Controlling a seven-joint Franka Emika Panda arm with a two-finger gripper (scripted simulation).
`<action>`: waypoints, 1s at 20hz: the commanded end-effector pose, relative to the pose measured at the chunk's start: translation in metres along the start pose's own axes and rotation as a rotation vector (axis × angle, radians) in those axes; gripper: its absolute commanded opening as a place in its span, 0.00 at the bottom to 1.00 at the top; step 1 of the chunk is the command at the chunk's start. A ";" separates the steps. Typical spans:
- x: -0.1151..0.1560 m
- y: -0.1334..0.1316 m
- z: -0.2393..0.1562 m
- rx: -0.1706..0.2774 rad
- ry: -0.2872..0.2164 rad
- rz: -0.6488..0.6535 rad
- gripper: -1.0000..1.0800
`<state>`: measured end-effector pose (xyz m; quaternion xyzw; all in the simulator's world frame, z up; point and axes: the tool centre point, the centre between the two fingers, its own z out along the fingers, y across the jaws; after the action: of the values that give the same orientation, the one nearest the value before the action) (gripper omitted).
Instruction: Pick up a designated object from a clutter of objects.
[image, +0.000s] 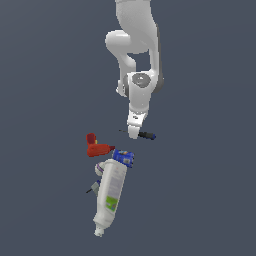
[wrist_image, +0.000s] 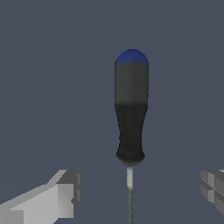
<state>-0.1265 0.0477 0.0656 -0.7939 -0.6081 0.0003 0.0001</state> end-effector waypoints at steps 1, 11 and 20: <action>0.000 0.000 0.002 0.000 0.000 0.000 0.96; 0.000 -0.001 0.034 0.000 0.000 -0.003 0.96; 0.000 -0.001 0.051 0.000 0.000 -0.005 0.96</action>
<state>-0.1279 0.0476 0.0159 -0.7924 -0.6100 0.0005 0.0001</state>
